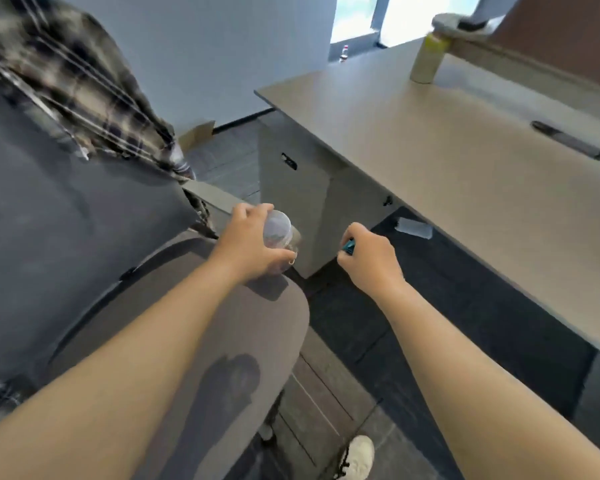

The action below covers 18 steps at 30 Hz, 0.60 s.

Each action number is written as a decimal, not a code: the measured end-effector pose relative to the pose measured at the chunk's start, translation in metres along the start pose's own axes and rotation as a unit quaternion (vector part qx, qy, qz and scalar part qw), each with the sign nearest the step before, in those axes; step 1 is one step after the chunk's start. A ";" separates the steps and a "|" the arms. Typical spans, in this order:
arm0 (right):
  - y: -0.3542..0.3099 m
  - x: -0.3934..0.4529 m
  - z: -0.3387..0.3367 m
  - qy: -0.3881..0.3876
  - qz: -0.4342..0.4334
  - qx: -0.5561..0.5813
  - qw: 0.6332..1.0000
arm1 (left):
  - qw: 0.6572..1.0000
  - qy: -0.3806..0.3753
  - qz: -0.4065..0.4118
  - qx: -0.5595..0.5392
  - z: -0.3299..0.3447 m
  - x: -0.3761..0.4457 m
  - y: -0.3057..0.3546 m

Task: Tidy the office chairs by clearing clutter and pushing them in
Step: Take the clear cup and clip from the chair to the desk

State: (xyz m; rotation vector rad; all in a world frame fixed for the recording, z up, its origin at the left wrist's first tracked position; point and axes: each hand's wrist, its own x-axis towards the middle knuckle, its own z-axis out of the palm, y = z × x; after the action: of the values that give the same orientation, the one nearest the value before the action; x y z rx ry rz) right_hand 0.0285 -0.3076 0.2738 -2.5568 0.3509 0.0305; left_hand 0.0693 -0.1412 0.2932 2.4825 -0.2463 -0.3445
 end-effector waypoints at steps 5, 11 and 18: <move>0.071 -0.059 -0.078 0.102 0.095 0.011 0.990 | 0.991 -0.062 0.116 0.022 0.033 -0.021 0.100; 0.161 -0.144 -0.150 0.191 0.174 0.016 0.966 | 0.963 -0.135 0.233 0.029 0.102 -0.072 0.208; 0.268 -0.261 -0.225 0.253 0.263 0.016 0.931 | 0.923 -0.173 0.332 0.088 0.201 -0.149 0.327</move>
State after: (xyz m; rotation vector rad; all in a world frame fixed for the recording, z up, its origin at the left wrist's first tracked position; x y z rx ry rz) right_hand -0.3031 -0.5817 0.3481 -2.3307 1.2136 -0.4377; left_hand -0.1640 -0.4736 0.3607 2.3130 -1.2710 -0.4747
